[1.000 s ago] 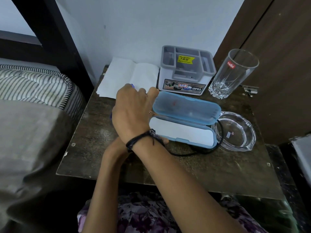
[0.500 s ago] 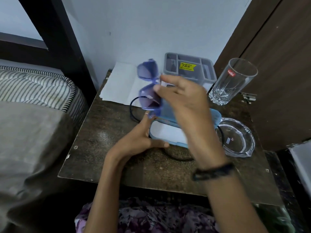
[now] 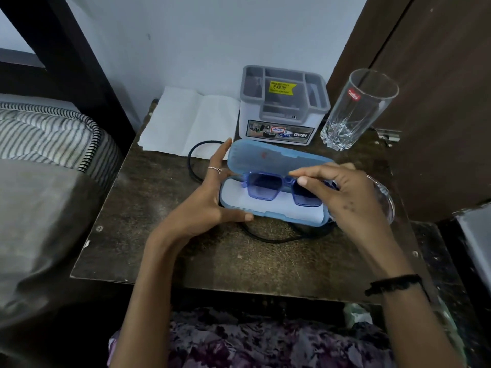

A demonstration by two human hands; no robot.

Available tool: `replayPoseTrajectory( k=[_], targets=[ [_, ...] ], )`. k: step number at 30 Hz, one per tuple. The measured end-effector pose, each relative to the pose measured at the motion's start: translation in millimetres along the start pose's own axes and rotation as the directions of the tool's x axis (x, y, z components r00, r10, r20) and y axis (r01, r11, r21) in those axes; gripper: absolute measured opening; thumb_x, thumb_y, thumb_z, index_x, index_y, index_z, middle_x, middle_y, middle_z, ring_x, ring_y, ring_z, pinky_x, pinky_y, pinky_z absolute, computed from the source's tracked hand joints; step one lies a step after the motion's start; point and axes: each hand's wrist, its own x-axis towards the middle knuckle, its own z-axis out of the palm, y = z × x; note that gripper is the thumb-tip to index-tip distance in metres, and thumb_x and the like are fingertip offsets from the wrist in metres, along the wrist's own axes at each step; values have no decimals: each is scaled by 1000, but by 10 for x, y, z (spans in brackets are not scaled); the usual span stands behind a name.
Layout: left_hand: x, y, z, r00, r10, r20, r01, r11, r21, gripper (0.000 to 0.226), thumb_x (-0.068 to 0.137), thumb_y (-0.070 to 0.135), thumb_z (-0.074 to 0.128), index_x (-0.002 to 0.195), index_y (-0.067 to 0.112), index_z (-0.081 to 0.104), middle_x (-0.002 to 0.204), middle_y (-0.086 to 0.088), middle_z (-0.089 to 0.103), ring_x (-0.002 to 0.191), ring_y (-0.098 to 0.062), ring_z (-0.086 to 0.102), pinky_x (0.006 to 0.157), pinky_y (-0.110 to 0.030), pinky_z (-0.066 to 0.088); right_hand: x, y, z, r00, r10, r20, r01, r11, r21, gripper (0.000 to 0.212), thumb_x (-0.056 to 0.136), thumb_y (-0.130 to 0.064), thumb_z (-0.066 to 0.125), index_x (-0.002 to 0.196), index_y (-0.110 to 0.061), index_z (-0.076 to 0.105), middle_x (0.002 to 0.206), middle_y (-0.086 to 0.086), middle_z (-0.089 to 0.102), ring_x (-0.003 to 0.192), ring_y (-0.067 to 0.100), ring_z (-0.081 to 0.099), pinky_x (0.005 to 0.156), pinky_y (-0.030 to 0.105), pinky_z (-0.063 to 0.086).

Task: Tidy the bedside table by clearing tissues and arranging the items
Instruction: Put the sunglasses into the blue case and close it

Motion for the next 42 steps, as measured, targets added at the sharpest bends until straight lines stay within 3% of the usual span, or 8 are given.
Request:
replayPoseTrajectory(
  k=[4, 7, 13, 18, 24, 28, 32, 42],
  targets=[
    [0, 42, 21, 999, 47, 8, -48, 997, 65, 92, 68, -13, 70, 142, -5, 16, 104, 62, 34, 104, 29, 43, 83, 1, 39, -8, 11, 143, 998, -49, 41, 50, 999, -20, 14, 83, -23, 66, 86, -36, 70, 75, -21, 62, 86, 1, 39, 81, 13, 31],
    [-2, 55, 24, 998, 65, 2, -65, 996, 66, 88, 66, -13, 71, 138, -10, 21, 98, 65, 35, 104, 27, 45, 83, 0, 40, -24, 49, 126, 995, -99, -4, 99, 993, -68, 7, 81, -29, 68, 83, -32, 74, 74, -23, 63, 81, -2, 40, 81, 21, 33],
    [8, 35, 34, 997, 18, -68, -20, 999, -29, 106, 63, -15, 74, 143, 20, 14, 116, 12, 55, 101, 11, 58, 80, -7, 46, -5, 100, -42, 872, -71, -485, 103, 994, 40, 10, 87, -31, 61, 82, -24, 65, 77, -15, 56, 77, 10, 51, 70, 19, 38],
    [6, 18, 33, 990, 6, -141, -23, 992, -122, 90, 57, -2, 78, 128, 31, 32, 112, 6, 59, 96, 5, 62, 77, -10, 49, -8, 234, -31, 979, 28, -203, -22, 999, 34, 35, 88, -49, 51, 121, -38, 53, 108, -24, 57, 113, 6, 50, 90, 24, 41],
    [-9, 102, 43, 955, 28, -295, -97, 971, -221, 57, 63, -3, 72, 110, 19, 48, 106, 9, 59, 89, 6, 63, 75, -10, 50, -25, 226, -37, 997, -56, -54, 57, 998, 15, 49, 73, -65, 53, 119, -48, 49, 115, -25, 57, 112, -8, 48, 91, 23, 40],
    [-19, 113, 24, 941, 32, -337, -126, 958, -259, 55, 61, 4, 78, 106, 19, 52, 104, 7, 63, 89, -2, 64, 77, -16, 54, -43, 224, 1, 971, -198, 132, 228, 934, -273, 75, 66, -61, 65, 133, -40, 39, 126, -25, 40, 106, -13, 34, 94, 10, 26],
    [-16, 98, 12, 936, 28, -352, -139, 946, -292, 33, 65, 13, 71, 93, 25, 57, 91, 15, 68, 88, -5, 66, 71, -20, 57, -20, 233, 32, 946, -322, 42, 311, 858, -409, 62, 76, -37, 68, 133, -25, 46, 124, -7, 55, 110, 3, 42, 99, 34, 41],
    [-5, 189, 65, 906, 206, -370, -267, 956, -122, 45, 59, 5, 78, 98, 20, 60, 95, 22, 68, 91, 4, 63, 76, -10, 50, -4, 196, 67, 923, -362, -132, 295, 884, -362, 46, 78, -20, 72, 121, -21, 57, 118, -4, 60, 109, 9, 44, 99, 35, 37]
  ],
)
